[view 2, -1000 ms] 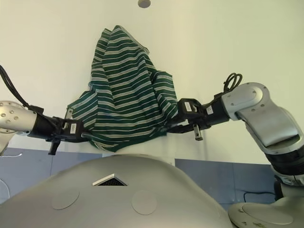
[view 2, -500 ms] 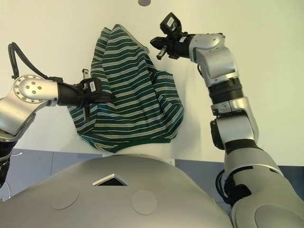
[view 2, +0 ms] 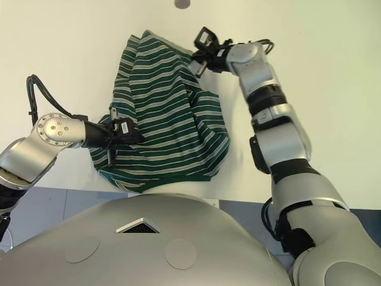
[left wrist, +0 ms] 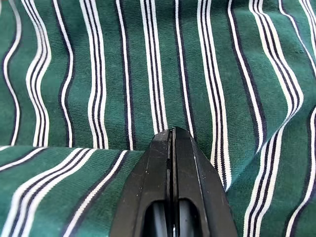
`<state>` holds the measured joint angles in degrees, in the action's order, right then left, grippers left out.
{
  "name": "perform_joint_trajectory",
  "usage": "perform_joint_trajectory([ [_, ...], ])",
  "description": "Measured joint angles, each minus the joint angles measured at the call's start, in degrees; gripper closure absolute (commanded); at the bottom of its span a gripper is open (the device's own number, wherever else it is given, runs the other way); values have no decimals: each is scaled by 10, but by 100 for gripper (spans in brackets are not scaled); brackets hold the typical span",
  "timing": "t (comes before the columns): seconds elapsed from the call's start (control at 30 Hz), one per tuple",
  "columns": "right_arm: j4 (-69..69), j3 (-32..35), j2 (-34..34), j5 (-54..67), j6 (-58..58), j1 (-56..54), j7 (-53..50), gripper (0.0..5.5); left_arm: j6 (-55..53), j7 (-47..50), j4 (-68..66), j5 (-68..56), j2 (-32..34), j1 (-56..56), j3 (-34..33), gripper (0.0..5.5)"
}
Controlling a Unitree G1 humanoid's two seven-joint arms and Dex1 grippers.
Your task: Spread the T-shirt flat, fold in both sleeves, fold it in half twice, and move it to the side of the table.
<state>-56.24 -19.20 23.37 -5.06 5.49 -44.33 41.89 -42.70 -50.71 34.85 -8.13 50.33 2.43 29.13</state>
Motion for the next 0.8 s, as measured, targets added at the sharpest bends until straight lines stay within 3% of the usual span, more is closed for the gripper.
perform_joint_trajectory([
  [0.07,-86,9,30,-24,-20,-31,-32,549,0,3,1,0,3,-9,-1,550],
  [0.17,-158,8,2,-62,-61,-63,-96,549,6,1,-7,10,2,2,4,550],
  [0.23,-175,45,-22,-43,-75,-90,-120,549,9,3,-18,10,-14,12,3,550],
  [0.37,-152,123,-40,32,-85,-134,14,549,10,19,-32,10,-32,14,-8,550],
  [0.5,-118,88,-70,19,-59,-60,137,549,7,23,-36,10,-43,15,-12,550],
  [0.7,-77,81,-76,15,44,-43,176,549,-13,21,4,9,-17,-15,-22,550],
  [0.8,-68,64,-59,-12,11,-40,147,549,-3,11,26,16,31,-37,-25,550],
])
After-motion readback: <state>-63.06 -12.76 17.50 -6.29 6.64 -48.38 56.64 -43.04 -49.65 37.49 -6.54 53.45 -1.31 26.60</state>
